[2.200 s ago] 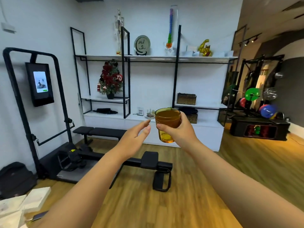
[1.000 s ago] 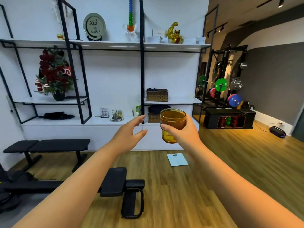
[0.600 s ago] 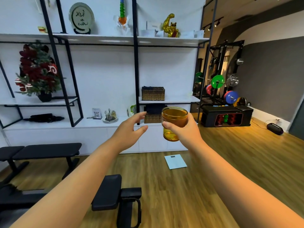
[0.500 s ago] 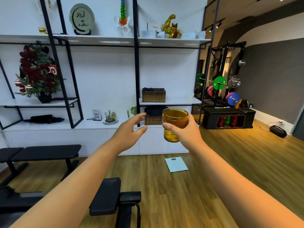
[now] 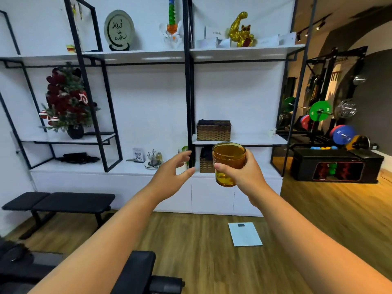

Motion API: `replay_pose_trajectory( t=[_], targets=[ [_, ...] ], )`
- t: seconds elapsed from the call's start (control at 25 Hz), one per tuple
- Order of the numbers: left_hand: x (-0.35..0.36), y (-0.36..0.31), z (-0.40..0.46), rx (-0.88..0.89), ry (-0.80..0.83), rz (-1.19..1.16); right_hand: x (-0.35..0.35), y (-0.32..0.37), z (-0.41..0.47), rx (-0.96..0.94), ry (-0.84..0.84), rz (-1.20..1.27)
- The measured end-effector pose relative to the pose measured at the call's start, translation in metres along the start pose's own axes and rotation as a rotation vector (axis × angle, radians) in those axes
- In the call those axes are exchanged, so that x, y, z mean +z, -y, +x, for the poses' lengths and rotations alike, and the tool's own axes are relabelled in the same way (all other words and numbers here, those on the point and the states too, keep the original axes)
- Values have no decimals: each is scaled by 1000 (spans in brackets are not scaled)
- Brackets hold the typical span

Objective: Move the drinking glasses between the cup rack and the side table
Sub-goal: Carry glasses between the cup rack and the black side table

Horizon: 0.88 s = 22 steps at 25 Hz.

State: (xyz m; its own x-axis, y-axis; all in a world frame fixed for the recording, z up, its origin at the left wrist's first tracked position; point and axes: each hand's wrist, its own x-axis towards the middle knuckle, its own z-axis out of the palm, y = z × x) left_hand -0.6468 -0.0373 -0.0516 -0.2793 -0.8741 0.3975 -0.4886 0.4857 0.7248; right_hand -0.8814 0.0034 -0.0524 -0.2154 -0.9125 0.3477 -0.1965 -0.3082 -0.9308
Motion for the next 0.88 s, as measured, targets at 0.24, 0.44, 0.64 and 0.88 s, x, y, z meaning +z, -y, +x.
replay_pose_trajectory(
  t=[0.24,0.44,0.64,0.88],
  targets=[
    [51,26,71,-55,1,-34,-25,-42,79,37,4,49],
    [80,52,148,-18,51,45,-32,-74,144,21,30,-16],
    [109,86,248,52,58,69,-36,-104,228,3,1,-65],
    [143,120,378,97,106,30,-48,-132,343,2,-75,-107]
  ],
)
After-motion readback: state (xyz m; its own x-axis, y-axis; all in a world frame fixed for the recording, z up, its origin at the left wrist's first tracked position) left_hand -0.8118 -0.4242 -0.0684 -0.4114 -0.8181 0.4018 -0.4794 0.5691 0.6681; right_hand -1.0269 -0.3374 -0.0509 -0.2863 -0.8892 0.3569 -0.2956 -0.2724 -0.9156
